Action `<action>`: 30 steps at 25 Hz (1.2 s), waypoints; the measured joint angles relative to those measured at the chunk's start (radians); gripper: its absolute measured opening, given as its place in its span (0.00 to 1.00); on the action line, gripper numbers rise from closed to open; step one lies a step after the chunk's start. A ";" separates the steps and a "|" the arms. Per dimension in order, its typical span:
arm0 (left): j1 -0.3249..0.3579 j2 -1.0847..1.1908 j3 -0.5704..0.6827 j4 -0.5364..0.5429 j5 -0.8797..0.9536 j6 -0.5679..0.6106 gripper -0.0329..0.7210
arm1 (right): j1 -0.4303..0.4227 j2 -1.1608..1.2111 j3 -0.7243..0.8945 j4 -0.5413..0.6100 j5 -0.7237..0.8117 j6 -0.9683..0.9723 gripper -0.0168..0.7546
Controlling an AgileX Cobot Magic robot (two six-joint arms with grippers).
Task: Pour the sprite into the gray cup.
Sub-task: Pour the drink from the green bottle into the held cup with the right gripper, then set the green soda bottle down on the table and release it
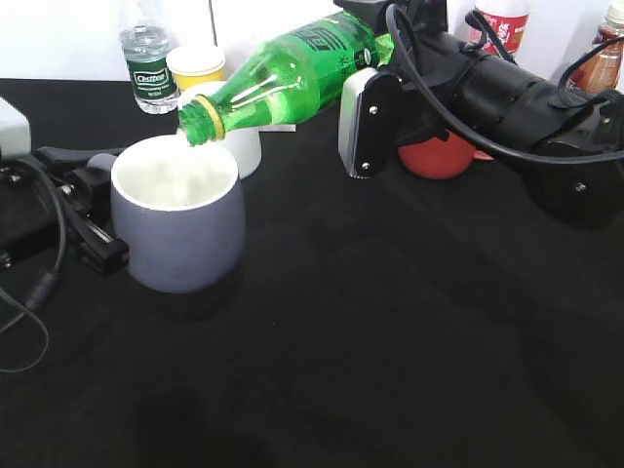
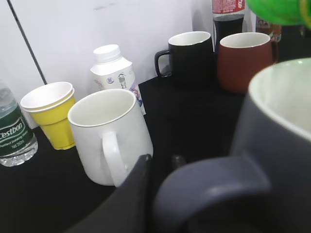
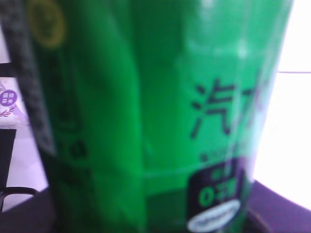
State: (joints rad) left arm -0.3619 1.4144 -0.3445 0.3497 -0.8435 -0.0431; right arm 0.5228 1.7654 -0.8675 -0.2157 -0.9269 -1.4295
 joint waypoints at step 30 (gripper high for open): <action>0.194 0.084 -0.076 -0.275 -0.100 0.086 0.15 | -0.001 -0.059 0.028 0.096 0.067 1.430 0.54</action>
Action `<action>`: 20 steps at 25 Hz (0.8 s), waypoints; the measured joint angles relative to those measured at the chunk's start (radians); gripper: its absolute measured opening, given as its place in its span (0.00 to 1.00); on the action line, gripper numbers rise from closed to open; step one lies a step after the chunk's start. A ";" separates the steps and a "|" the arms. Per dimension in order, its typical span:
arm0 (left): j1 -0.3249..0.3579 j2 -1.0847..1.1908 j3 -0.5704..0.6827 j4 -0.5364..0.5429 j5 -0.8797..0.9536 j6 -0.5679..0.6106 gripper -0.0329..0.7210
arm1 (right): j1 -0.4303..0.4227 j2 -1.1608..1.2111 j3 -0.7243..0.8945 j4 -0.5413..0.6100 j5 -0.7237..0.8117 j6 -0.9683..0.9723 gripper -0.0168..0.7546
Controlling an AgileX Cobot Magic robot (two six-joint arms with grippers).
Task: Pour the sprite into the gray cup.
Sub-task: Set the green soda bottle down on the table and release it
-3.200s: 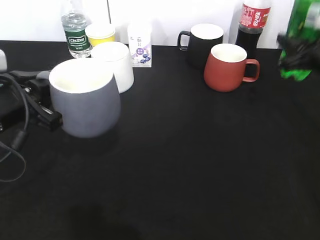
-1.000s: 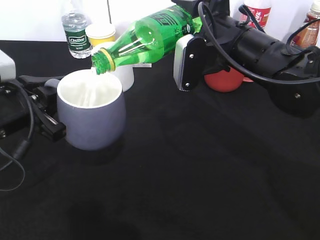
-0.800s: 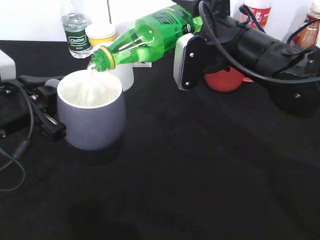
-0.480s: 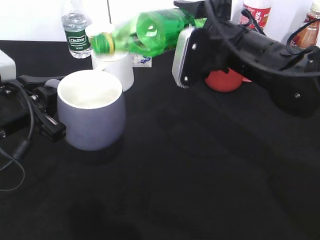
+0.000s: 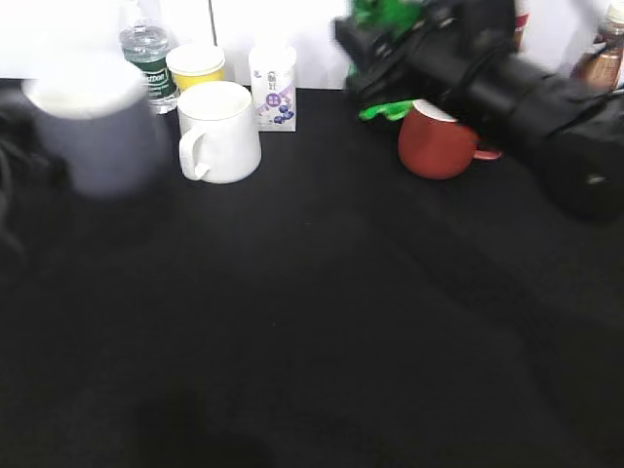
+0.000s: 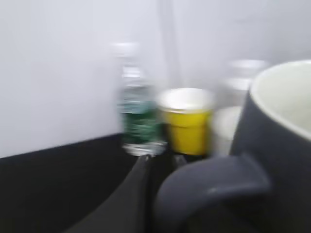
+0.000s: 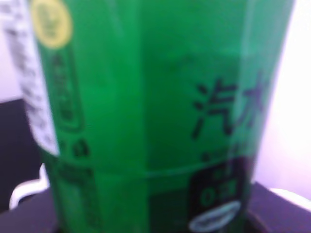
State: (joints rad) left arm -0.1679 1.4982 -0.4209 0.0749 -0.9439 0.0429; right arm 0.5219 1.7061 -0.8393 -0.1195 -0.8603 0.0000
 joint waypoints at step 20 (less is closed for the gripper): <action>0.147 0.702 -0.640 0.013 0.019 -0.020 0.17 | -0.336 -0.182 0.163 0.102 0.088 0.084 0.54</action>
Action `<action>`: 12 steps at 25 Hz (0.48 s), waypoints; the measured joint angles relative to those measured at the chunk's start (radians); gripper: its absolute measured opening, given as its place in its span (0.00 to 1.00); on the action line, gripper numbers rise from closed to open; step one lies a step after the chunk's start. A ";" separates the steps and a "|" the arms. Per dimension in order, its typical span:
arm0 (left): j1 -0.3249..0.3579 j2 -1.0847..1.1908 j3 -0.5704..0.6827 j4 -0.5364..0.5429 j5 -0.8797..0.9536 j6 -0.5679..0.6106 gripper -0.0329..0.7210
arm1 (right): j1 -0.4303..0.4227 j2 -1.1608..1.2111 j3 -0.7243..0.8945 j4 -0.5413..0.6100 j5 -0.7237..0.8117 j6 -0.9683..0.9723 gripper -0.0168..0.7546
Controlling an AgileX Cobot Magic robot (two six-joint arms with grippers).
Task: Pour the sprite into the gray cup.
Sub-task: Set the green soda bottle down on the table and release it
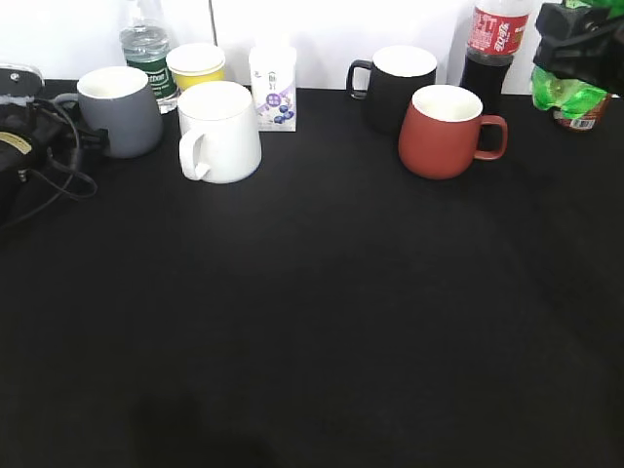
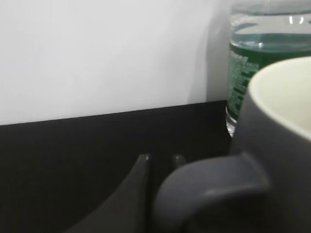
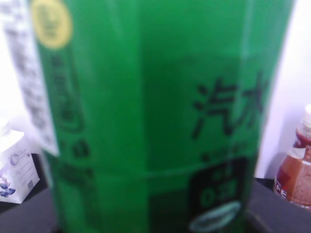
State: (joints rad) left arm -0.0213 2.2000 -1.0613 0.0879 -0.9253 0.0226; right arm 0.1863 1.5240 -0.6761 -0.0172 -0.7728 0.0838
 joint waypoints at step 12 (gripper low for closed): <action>-0.004 -0.505 0.471 -0.005 0.186 -0.005 0.39 | -0.090 0.171 -0.133 0.092 -0.008 -0.093 0.54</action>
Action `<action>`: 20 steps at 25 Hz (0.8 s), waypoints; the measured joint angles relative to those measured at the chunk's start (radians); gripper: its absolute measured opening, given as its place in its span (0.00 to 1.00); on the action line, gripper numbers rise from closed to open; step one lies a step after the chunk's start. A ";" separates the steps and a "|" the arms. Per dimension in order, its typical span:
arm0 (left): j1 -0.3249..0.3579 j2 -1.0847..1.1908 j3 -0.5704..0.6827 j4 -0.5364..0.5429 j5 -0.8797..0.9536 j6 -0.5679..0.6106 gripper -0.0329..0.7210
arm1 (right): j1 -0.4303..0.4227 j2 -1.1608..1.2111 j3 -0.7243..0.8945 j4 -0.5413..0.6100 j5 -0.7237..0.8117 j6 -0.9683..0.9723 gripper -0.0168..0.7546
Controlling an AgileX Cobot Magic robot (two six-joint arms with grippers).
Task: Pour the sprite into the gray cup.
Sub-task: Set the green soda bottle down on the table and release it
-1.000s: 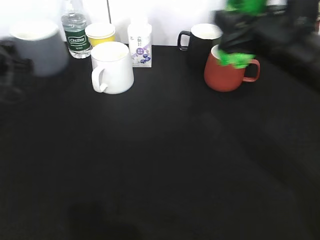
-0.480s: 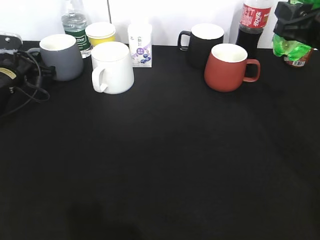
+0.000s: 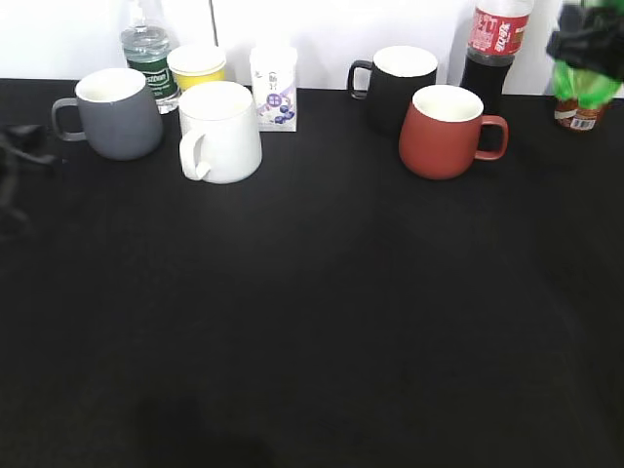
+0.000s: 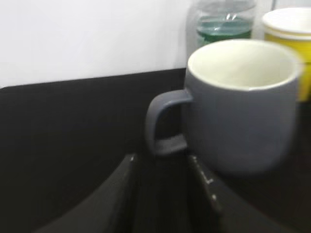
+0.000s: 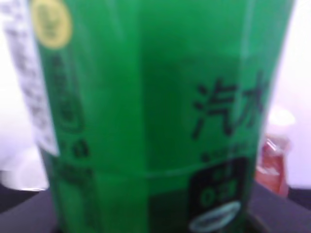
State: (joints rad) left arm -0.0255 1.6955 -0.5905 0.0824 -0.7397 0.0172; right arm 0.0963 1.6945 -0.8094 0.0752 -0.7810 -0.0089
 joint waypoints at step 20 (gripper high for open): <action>-0.127 -0.329 0.004 0.020 0.382 -0.001 0.39 | -0.071 0.479 -0.219 -0.177 -0.195 0.108 0.74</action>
State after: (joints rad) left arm -0.1521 1.3667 -0.5866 0.1021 -0.3574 0.0163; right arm 0.0252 2.1731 -1.0285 -0.1015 -0.9762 0.0995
